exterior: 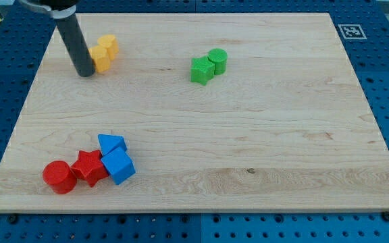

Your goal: Slide the yellow heart to the top center

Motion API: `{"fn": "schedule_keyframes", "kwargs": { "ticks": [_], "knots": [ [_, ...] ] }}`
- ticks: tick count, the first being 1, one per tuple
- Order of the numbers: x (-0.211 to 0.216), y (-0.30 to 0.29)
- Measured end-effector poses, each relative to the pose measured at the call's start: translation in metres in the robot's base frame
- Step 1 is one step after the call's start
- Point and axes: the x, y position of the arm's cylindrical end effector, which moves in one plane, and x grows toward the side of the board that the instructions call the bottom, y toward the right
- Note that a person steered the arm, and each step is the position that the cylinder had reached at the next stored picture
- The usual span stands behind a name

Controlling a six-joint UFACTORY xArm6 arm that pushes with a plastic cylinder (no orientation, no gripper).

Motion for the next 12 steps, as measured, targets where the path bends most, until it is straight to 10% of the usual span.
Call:
{"fn": "schedule_keyframes", "kwargs": {
  "ticks": [5, 12],
  "knots": [
    [-0.097, 0.046],
    [-0.095, 0.174]
  ]
}}
